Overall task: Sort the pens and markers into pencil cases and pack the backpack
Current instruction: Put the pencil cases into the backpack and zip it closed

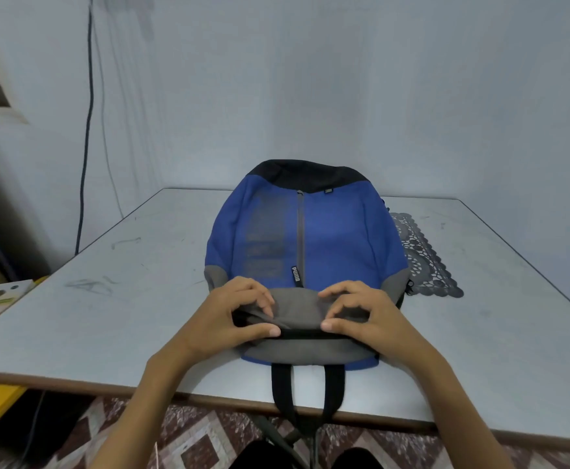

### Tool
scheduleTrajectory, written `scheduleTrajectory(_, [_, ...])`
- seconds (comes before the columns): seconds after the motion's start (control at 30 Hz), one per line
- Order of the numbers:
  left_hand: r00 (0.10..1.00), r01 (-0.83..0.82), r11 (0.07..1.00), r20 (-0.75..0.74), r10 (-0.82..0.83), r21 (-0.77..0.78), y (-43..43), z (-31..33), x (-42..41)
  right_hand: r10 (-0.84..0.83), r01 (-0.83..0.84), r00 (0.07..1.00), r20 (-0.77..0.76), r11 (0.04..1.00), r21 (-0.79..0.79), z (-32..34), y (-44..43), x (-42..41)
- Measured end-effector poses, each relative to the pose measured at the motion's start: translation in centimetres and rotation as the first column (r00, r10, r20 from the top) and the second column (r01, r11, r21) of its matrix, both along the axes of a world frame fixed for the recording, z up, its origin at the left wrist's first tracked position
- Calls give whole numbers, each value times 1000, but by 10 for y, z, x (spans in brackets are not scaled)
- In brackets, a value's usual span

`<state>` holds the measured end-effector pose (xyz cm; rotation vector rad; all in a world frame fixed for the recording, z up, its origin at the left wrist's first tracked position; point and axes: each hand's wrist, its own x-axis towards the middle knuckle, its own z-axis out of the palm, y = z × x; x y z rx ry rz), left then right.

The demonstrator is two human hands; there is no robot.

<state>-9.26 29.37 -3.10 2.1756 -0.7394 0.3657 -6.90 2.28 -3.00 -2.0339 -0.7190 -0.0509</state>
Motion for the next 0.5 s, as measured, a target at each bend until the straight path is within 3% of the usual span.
scheduleTrajectory(0.1, [1000,-5,1000,31,4,13,4,4,-2,-9,8,999,39,1000,19,6,3,7])
scheduleTrajectory(0.23, [984,-51,993,167,68,-110,1,16,-10,-230,210,919,321,973,95,16,17,5])
scheduleTrajectory(0.3, [973,-86,978,195,123,-188,-4,19,-13,-302,267,873,383,953,143,22,17,-4])
scheduleTrajectory(0.4, [966,-134,961,185,181,-242,-11,22,-15,-240,199,881,407,970,140,25,10,-15])
scheduleTrajectory(0.5, [962,-145,949,184,202,-280,-13,24,-16,-169,207,839,517,978,-17,18,5,-17])
